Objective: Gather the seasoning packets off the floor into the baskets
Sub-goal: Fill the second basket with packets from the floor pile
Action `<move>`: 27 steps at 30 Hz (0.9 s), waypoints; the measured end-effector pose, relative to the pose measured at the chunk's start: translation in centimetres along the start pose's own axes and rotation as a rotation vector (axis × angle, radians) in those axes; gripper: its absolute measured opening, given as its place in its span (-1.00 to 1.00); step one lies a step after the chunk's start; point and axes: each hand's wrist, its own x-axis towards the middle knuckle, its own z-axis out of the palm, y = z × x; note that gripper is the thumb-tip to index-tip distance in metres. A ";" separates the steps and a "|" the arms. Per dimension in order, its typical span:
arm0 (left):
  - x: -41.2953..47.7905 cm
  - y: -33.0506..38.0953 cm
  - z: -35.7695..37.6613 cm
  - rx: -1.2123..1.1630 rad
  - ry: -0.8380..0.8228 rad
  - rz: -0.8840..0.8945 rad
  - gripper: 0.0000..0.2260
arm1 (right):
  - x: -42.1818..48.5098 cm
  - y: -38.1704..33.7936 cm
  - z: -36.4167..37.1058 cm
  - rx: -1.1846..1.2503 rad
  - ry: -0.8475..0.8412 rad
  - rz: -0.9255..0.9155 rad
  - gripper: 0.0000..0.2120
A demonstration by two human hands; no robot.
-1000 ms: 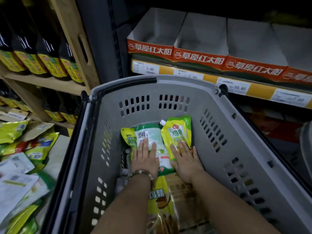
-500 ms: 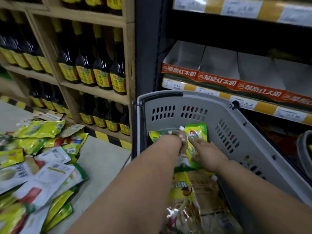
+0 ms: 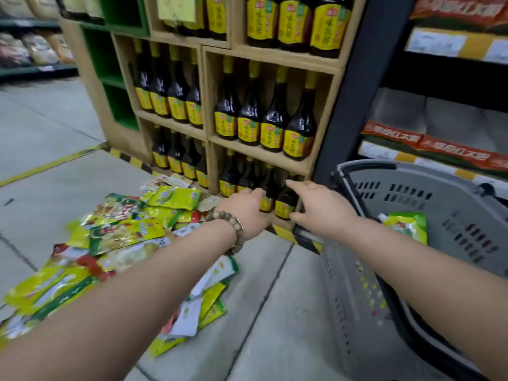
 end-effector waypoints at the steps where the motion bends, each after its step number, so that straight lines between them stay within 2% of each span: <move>1: -0.9 -2.4 0.1 -0.024 -0.001 -0.052 -0.53 | 1.1 -2.4 1.0 -0.007 -0.040 -0.018 -0.35; 4: -3.4 -9.1 1.5 -0.030 0.010 -0.188 -0.55 | 4.0 -7.7 5.1 -0.020 -0.176 -0.068 -0.38; 9: -6.5 -17.9 5.7 -0.146 0.006 -0.436 -0.52 | 6.9 -12.2 12.1 -0.049 -0.349 -0.111 -0.46; 15: -8.8 -24.0 10.6 -0.320 0.053 -0.706 -0.57 | 11.6 -15.9 21.6 0.213 -0.495 -0.021 -0.39; 19: -9.9 -26.7 14.1 -0.317 0.050 -0.758 -0.58 | 14.0 -18.2 27.2 0.274 -0.596 -0.046 -0.17; 21: -10.3 -27.4 15.6 -0.363 0.038 -0.779 -0.60 | 13.6 -19.1 30.3 0.158 -0.708 -0.104 0.00; 22: -10.4 -27.5 16.2 -0.374 0.028 -0.771 -0.61 | 12.8 -19.5 31.7 0.085 -0.710 -0.133 0.02; 23: -10.5 -27.5 16.7 -0.380 0.019 -0.756 -0.63 | 11.8 -19.8 32.7 0.033 -0.652 -0.154 -0.04; 26: -10.9 -26.9 18.1 -0.484 0.070 -0.747 -0.67 | 10.3 -19.5 33.7 -0.008 -0.321 -0.191 -0.58; 27: -11.2 -26.5 18.6 -0.551 0.111 -0.770 -0.69 | 10.3 -19.1 33.7 -0.010 -0.264 -0.224 -0.68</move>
